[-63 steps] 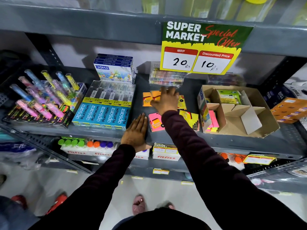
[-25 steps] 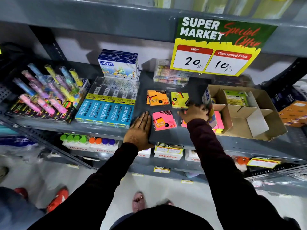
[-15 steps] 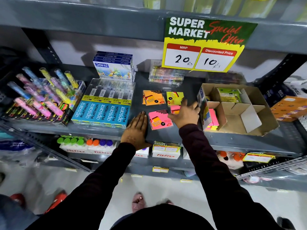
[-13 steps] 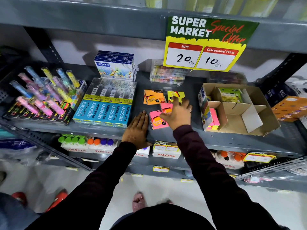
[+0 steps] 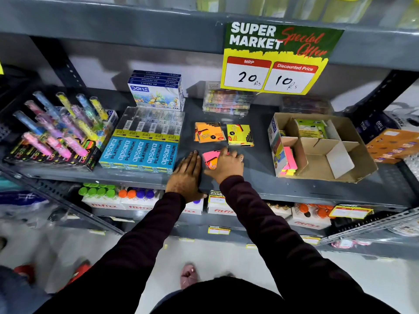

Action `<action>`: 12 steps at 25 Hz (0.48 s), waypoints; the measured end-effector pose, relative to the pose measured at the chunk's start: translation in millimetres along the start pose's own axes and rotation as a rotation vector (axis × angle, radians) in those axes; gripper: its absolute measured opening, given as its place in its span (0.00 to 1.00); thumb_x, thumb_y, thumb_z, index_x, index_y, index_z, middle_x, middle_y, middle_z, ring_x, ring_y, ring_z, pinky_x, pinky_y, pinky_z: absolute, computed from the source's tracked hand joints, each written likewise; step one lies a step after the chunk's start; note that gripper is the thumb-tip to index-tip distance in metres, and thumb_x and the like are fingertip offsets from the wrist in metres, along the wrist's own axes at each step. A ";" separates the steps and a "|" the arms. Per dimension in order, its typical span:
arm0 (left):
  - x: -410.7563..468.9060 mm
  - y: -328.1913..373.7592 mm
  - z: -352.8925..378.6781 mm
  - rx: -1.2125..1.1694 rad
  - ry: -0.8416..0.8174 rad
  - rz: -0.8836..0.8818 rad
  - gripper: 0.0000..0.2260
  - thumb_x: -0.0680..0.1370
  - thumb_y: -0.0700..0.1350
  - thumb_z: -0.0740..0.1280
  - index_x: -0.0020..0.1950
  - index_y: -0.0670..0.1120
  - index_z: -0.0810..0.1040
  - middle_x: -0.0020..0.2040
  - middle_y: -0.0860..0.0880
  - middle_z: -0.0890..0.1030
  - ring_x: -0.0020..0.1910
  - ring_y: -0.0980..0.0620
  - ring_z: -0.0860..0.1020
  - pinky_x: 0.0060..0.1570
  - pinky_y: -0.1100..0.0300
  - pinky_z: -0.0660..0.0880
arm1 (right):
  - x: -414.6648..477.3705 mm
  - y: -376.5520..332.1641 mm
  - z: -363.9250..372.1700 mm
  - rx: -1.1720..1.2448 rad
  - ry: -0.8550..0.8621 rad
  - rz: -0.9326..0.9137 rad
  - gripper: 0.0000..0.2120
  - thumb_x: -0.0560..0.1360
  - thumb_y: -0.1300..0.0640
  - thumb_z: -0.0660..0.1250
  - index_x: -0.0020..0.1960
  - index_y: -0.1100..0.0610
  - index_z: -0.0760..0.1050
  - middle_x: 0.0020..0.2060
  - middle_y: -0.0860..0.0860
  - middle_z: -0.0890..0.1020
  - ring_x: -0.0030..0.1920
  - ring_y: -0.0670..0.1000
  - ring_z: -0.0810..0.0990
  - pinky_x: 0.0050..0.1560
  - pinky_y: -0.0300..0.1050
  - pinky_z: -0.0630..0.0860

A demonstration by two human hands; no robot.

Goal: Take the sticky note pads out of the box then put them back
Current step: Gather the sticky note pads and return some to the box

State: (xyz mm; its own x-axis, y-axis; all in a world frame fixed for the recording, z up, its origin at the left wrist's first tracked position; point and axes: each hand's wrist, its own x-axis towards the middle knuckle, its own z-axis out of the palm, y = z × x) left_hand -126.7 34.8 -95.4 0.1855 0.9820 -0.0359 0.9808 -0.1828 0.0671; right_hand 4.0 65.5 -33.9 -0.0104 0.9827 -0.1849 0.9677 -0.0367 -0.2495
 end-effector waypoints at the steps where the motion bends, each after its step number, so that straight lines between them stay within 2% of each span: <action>1: 0.0 -0.2 0.4 0.001 -0.001 -0.003 0.53 0.65 0.62 0.71 0.74 0.39 0.43 0.78 0.41 0.46 0.76 0.45 0.48 0.74 0.54 0.44 | -0.7 0.6 -3.7 0.004 -0.004 0.002 0.50 0.68 0.39 0.72 0.76 0.62 0.52 0.71 0.65 0.66 0.71 0.67 0.63 0.71 0.57 0.64; 3: -0.4 0.5 1.3 0.014 0.011 -0.002 0.51 0.68 0.62 0.69 0.74 0.39 0.41 0.78 0.41 0.45 0.76 0.46 0.46 0.73 0.55 0.42 | -3.9 9.6 -17.4 0.038 0.044 0.017 0.52 0.67 0.38 0.72 0.76 0.63 0.51 0.70 0.66 0.67 0.71 0.66 0.64 0.71 0.57 0.63; 6: -2.4 0.8 2.0 0.034 0.041 0.025 0.45 0.72 0.59 0.64 0.74 0.38 0.42 0.77 0.39 0.47 0.76 0.45 0.46 0.73 0.55 0.41 | -11.5 50.8 -53.5 0.112 0.265 0.077 0.52 0.64 0.37 0.73 0.75 0.66 0.55 0.66 0.67 0.72 0.67 0.65 0.70 0.68 0.56 0.66; 9: -4.6 -1.3 4.1 0.035 0.058 0.023 0.48 0.68 0.61 0.70 0.74 0.37 0.47 0.77 0.39 0.51 0.76 0.43 0.52 0.74 0.52 0.48 | -15.8 117.6 -90.7 0.141 0.478 0.223 0.52 0.63 0.39 0.75 0.73 0.68 0.57 0.62 0.70 0.74 0.63 0.67 0.73 0.65 0.58 0.67; 10: -3.9 -0.8 5.0 0.068 0.088 0.025 0.48 0.68 0.60 0.71 0.74 0.37 0.48 0.76 0.39 0.52 0.75 0.43 0.54 0.74 0.52 0.50 | -16.5 140.8 -98.1 0.139 0.492 0.286 0.52 0.64 0.40 0.75 0.73 0.69 0.56 0.62 0.71 0.73 0.63 0.67 0.72 0.64 0.59 0.66; 12: -2.9 -1.0 7.9 0.112 0.099 0.031 0.48 0.69 0.62 0.69 0.74 0.37 0.48 0.76 0.39 0.51 0.76 0.43 0.52 0.74 0.51 0.51 | -14.4 177.4 -101.2 0.162 0.412 0.404 0.50 0.66 0.40 0.74 0.73 0.69 0.56 0.64 0.71 0.71 0.65 0.67 0.70 0.66 0.58 0.65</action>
State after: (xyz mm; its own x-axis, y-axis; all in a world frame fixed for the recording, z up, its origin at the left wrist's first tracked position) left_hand -127.8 31.7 -103.2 0.2141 0.9748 0.0634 0.9763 -0.2115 -0.0454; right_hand 201.3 63.2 20.7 0.4805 0.8733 0.0802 0.8233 -0.4177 -0.3844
